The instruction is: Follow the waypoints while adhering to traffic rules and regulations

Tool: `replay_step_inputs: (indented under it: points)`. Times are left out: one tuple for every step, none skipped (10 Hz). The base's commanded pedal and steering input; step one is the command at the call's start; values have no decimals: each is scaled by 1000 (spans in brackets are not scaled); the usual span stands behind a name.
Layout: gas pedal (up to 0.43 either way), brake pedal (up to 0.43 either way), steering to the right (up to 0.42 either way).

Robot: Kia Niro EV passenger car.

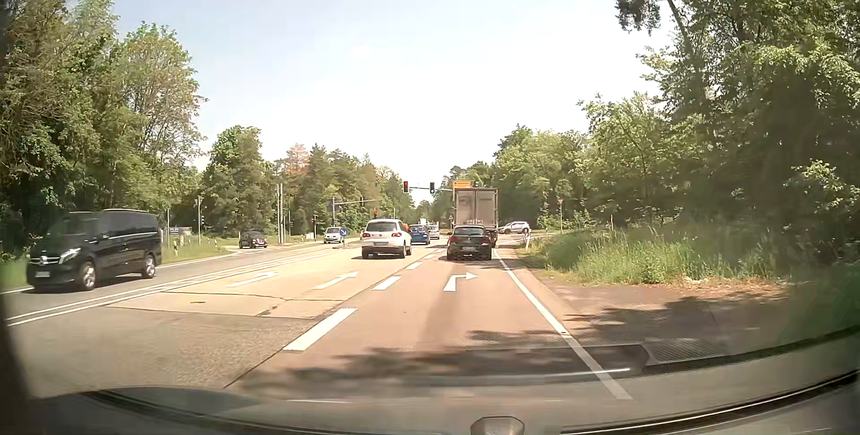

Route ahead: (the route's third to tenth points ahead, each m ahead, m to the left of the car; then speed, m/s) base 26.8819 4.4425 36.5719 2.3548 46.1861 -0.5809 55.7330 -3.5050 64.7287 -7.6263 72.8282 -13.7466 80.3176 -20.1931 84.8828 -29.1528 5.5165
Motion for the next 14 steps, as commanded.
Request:
replay_step_inputs:
  points:
    - [98, 18, 4]
    - [110, 18, 4]
    - [110, 18, 4]
    - [110, 18, 5]
    - [118, 18, 5]
    - [118, 18, 5]
    - [118, 18, 5]
    - [130, 18, 5]
    - [130, 24, 5]
    - [130, 18, 5]
    - [130, 18, 5]
    - [138, 18, 5]
    - [138, 18, 5]
    - [138, 18, 6]
